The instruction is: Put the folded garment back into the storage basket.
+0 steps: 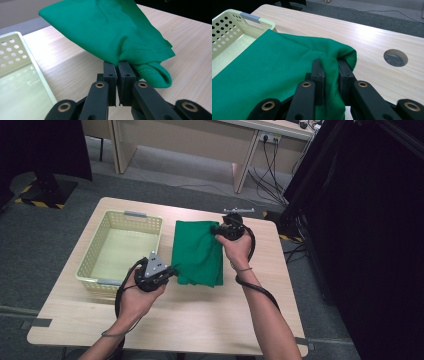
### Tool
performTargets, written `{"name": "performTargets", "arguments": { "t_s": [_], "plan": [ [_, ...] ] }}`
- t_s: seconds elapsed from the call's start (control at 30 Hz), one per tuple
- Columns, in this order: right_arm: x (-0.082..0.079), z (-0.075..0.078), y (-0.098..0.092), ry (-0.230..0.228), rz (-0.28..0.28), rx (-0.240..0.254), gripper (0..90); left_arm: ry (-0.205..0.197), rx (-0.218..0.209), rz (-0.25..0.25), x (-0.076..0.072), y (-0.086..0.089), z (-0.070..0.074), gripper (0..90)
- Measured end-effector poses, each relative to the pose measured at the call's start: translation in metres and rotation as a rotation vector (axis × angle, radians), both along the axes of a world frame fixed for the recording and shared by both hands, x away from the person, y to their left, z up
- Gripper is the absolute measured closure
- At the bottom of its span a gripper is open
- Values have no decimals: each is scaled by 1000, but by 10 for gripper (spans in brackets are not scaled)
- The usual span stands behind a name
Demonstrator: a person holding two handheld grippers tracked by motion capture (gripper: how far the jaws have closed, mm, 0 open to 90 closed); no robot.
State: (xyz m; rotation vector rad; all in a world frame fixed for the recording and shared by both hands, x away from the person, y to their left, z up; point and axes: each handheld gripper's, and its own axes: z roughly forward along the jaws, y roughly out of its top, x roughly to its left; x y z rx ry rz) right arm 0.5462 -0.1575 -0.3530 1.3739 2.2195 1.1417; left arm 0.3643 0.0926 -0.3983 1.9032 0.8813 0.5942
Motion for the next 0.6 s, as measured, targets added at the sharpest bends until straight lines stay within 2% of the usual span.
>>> {"name": "performTargets", "arguments": {
  "t_s": [0.6],
  "plan": [
    [3, 10, 20, -20, 30, -9, 790, -18, -3, 34, -2, 14, 8, 864]
  ]
}}
